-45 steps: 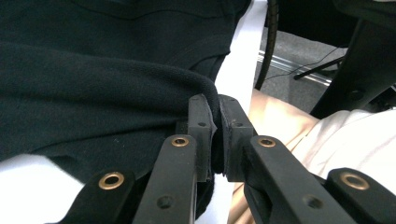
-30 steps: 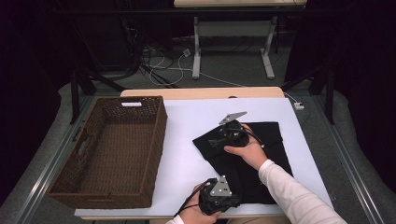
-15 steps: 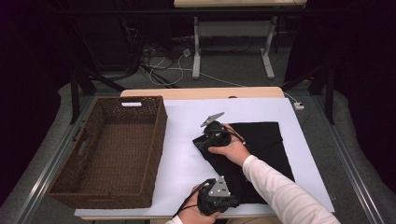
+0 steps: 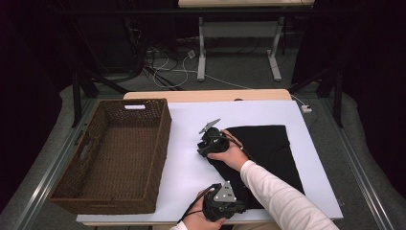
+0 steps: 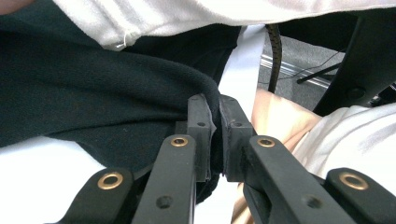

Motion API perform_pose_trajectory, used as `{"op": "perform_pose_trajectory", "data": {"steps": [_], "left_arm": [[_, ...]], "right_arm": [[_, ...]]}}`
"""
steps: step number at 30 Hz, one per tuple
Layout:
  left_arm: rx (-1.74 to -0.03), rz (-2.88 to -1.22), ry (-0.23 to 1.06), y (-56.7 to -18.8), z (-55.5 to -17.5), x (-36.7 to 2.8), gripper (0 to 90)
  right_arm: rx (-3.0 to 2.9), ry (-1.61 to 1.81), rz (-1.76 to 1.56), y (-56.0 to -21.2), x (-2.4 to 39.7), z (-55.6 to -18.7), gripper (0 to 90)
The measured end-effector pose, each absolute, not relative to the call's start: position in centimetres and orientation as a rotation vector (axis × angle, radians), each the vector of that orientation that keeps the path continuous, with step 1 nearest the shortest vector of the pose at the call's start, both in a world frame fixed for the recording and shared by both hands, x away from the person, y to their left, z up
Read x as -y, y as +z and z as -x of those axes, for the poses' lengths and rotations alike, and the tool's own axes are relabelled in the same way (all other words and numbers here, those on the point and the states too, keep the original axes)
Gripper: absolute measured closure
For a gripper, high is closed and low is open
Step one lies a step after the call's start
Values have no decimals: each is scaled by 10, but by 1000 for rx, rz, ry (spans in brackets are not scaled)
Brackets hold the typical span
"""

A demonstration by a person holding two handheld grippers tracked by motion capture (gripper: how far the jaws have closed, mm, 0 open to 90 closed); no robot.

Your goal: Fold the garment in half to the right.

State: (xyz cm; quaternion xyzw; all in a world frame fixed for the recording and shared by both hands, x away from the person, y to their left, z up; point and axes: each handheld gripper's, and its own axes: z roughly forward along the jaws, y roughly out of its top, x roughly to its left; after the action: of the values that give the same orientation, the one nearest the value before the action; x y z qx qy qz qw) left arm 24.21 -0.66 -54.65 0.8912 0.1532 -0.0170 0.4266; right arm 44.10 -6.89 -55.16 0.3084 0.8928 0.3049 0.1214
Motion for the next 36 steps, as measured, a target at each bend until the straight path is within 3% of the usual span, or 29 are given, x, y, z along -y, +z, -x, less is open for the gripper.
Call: {"op": "perform_pose_trajectory", "data": {"steps": [5, 8, 18, 36], "left_arm": [[-367, -2243, -44, -546, -242, 8, 846], [-372, -2239, -45, -546, -241, 8, 846], [-375, -2234, -53, -547, -240, 9, 846], [-380, -2221, -44, -546, -242, 5, 846]], "right_arm": [[-2579, 898, -935, -553, 67, -437, 429], [-2564, 903, -917, -552, 68, -437, 565], [-2530, 881, -875, -552, 66, -433, 825], [-2545, 925, -956, -551, 70, -440, 856]]}}
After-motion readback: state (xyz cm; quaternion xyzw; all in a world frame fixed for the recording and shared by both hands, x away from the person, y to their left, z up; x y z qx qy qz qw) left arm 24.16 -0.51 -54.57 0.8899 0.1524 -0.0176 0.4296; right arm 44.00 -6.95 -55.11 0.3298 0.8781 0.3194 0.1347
